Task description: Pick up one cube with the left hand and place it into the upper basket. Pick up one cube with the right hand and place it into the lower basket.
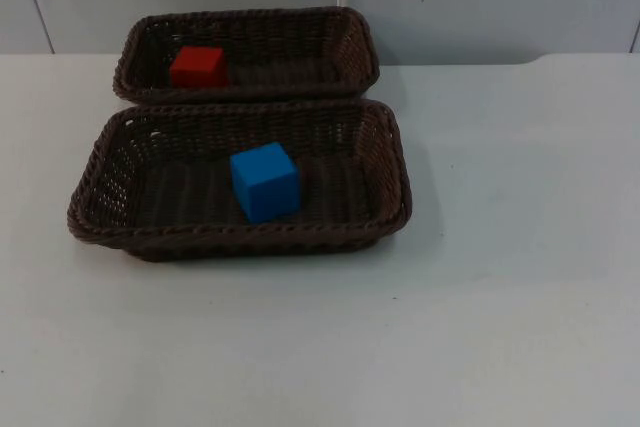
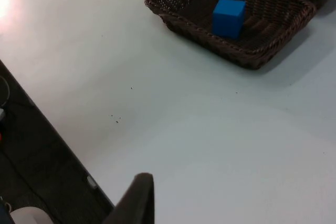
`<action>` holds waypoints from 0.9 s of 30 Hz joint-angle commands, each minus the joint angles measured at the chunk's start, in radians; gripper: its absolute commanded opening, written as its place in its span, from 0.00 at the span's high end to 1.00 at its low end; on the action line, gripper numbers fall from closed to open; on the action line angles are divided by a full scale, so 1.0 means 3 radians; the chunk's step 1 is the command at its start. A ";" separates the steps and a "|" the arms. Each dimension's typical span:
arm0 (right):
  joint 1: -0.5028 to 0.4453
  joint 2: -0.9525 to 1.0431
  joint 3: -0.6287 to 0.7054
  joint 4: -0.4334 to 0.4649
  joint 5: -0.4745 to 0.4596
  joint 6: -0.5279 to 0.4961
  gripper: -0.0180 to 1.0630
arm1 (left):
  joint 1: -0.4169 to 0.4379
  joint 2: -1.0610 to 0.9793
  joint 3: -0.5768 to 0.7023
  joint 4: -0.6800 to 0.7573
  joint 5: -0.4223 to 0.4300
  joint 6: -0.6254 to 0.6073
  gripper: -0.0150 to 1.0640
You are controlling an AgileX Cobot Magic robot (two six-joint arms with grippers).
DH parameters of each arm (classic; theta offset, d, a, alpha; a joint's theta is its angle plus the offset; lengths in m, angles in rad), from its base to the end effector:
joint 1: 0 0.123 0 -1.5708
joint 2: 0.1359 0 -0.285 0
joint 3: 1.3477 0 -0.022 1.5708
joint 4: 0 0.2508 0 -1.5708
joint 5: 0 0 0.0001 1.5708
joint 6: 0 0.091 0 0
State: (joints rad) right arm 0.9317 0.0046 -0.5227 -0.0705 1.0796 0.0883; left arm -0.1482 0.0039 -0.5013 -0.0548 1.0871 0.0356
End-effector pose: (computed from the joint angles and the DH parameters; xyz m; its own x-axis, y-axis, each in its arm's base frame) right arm 0.0000 -0.0095 0.2822 -0.3137 -0.3301 -0.8903 -0.7520 0.6588 0.0207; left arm -0.0062 -0.0035 0.2757 -0.4739 0.0809 -0.8769 0.1943 0.9808 -0.0145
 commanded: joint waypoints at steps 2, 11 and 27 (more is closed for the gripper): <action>-0.0003 -0.0015 0.0022 0.0010 -0.0002 -0.0001 0.01 | -0.0008 -0.0013 0.0020 -0.0039 -0.0039 0.0014 0.01; -0.0003 -0.0015 0.0022 0.0047 -0.0002 -0.0068 0.01 | -0.0008 -0.0013 0.0020 -0.0189 -0.0039 0.0005 0.01; -0.0003 -0.0015 0.0022 0.0179 -0.0002 -0.0217 0.01 | -0.0008 -0.0013 0.0020 -0.0107 -0.0048 0.0012 0.01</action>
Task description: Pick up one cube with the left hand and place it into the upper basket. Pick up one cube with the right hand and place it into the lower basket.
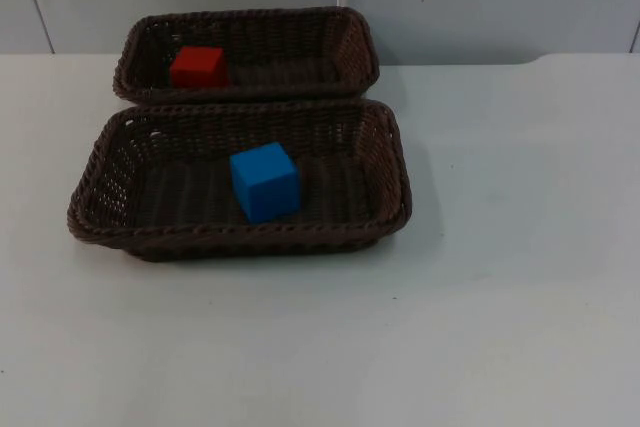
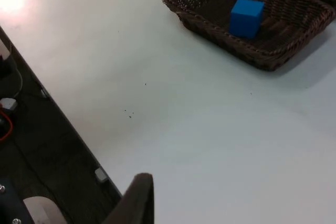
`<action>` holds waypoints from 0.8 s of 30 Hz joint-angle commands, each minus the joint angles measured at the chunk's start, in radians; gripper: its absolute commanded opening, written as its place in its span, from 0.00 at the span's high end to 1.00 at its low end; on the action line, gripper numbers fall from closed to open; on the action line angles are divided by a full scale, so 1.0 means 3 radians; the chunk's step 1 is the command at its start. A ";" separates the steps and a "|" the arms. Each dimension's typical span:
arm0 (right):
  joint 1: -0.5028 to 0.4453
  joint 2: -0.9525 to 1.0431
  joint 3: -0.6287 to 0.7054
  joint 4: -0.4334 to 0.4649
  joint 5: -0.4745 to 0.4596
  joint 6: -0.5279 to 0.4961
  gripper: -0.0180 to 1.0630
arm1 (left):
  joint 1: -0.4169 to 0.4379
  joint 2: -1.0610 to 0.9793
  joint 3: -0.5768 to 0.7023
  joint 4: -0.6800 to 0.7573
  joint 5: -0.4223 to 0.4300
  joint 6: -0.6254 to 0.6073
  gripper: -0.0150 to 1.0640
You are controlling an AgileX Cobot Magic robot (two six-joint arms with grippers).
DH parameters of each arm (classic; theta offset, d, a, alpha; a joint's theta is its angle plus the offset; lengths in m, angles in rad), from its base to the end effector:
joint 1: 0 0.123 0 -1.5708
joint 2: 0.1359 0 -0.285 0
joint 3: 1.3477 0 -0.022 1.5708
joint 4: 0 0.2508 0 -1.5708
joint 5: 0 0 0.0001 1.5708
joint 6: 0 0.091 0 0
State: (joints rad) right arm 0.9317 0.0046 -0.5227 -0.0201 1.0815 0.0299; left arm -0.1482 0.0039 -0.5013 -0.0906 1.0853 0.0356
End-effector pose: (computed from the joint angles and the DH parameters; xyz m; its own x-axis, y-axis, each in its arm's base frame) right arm -0.0033 -0.0071 0.2819 -0.2895 -0.3553 -0.8888 -0.7873 0.6164 0.0100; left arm -0.0066 -0.0064 0.2760 -0.4748 0.0641 -0.8778 0.2135 0.9759 -0.0442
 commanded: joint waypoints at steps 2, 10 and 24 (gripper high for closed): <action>-0.0003 -0.0015 0.0022 0.0011 -0.0008 -0.0022 0.01 | -0.0008 -0.0013 0.0020 0.0012 -0.0042 0.0012 0.01; -0.0003 -0.0015 0.0022 0.0011 -0.0015 -0.0021 0.01 | -0.0008 -0.0013 0.0020 0.0012 -0.0042 0.0012 0.01; -0.0003 -0.0015 0.0022 0.0011 -0.0015 -0.0021 0.01 | -0.0008 -0.0013 0.0020 0.0012 -0.0042 0.0012 0.01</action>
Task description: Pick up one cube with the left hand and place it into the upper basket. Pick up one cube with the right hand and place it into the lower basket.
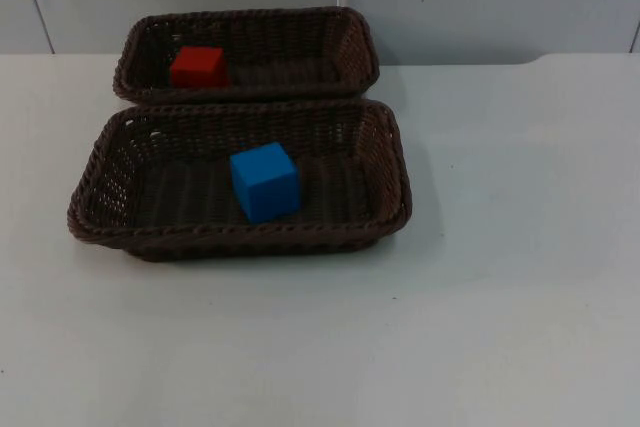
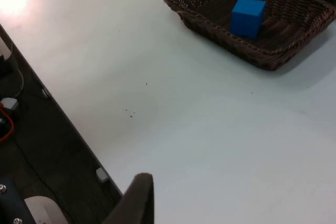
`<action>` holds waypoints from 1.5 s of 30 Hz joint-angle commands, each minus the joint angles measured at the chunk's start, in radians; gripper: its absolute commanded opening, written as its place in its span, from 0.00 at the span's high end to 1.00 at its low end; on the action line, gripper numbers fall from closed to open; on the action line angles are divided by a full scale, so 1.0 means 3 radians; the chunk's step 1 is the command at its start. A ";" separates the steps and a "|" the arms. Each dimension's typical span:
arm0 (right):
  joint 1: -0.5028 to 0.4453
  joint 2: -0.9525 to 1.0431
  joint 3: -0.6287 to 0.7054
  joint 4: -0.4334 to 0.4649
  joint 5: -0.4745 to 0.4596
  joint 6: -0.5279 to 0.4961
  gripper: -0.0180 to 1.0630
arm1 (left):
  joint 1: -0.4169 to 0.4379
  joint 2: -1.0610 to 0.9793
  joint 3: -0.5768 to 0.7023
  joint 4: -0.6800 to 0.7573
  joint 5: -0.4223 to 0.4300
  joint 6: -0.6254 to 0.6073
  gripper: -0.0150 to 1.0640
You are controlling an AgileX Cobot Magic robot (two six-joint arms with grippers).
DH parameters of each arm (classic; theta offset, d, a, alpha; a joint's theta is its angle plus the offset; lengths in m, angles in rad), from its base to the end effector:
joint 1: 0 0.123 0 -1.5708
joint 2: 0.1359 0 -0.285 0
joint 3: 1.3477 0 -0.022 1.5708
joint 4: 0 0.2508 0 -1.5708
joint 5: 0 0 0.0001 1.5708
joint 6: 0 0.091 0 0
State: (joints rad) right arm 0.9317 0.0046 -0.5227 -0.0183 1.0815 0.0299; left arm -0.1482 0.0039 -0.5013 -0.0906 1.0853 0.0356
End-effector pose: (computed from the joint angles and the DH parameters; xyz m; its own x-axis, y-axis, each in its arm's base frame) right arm -0.0034 -0.0070 0.2819 -0.2902 -0.3549 -0.8887 -0.7880 0.6156 0.0115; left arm -0.0066 -0.0064 0.2760 -0.4748 0.0641 -0.8778 0.2135 0.9759 -0.0442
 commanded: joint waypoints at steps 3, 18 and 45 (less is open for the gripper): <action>-0.0003 -0.0015 0.0022 0.0005 -0.0015 -0.0021 0.01 | 0.0005 -0.0013 0.0020 0.0015 -0.0042 0.0012 0.01; -0.0010 -0.0015 0.0022 0.0005 -0.0015 -0.0021 0.01 | 0.0455 -0.0013 0.0020 0.0079 -0.0042 0.0012 0.01; -0.0327 -0.0015 0.0022 0.0005 -0.0015 -0.0007 0.01 | 0.0577 -0.0013 0.0020 0.0093 -0.0042 0.0012 0.01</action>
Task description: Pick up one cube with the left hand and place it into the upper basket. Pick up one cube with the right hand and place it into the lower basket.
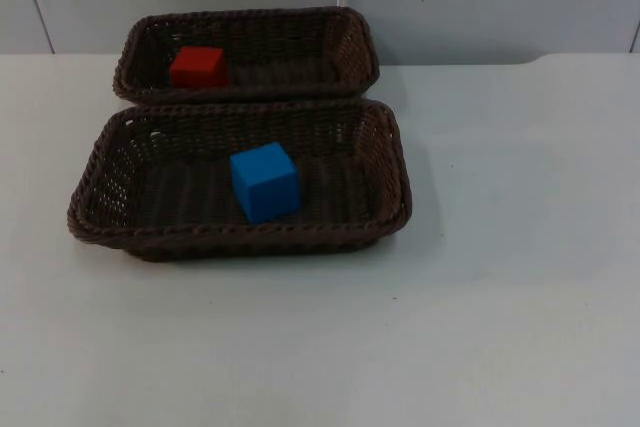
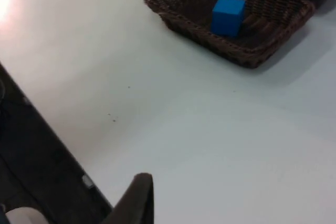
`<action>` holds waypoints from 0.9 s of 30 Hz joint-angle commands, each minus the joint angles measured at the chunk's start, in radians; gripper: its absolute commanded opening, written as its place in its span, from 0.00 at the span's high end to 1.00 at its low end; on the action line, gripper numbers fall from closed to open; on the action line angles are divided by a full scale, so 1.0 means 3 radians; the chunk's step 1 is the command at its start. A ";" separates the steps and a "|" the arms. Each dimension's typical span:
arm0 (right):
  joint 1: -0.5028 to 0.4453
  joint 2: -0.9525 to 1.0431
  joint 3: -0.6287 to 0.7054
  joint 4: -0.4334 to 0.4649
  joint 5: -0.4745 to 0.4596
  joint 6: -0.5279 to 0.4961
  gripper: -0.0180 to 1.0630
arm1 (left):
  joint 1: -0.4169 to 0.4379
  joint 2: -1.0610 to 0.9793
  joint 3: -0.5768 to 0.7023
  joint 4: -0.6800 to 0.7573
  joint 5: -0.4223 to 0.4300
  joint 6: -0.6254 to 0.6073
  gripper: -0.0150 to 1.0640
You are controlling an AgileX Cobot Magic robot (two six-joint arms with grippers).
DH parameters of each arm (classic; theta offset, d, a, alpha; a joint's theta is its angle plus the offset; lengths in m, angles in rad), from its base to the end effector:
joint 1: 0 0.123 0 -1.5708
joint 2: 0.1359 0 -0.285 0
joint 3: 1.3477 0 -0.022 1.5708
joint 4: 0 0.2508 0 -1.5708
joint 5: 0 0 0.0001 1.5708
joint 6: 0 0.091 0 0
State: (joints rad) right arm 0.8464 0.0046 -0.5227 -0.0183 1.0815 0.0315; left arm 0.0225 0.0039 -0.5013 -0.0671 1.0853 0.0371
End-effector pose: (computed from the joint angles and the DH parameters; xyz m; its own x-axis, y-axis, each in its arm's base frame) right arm -0.0040 -0.0067 0.2819 -0.3206 -0.3278 -0.8887 -0.7321 0.6810 0.0129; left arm -0.0054 -0.0055 0.2758 -0.4789 -0.0050 -0.8778 0.0323 0.9992 -0.0234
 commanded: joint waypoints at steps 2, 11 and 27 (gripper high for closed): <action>-0.0180 -0.0015 0.0022 0.0005 -0.0015 -0.0013 0.01 | 0.0008 -0.0013 0.0020 0.0015 -0.0042 0.0007 0.01; -0.0776 -0.0015 0.0022 0.0005 -0.0015 -0.0013 0.01 | 0.0008 -0.0013 0.0020 0.0015 -0.0042 0.0007 0.01; -0.1754 -0.0015 0.0022 0.0005 -0.0015 -0.0013 0.01 | 0.0008 -0.0013 0.0020 0.0015 -0.0042 0.0007 0.01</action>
State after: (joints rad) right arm 0.3726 0.0046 -0.5227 -0.0183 1.0815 0.0315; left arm 0.0225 0.0039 -0.5013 -0.0671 1.0853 0.0371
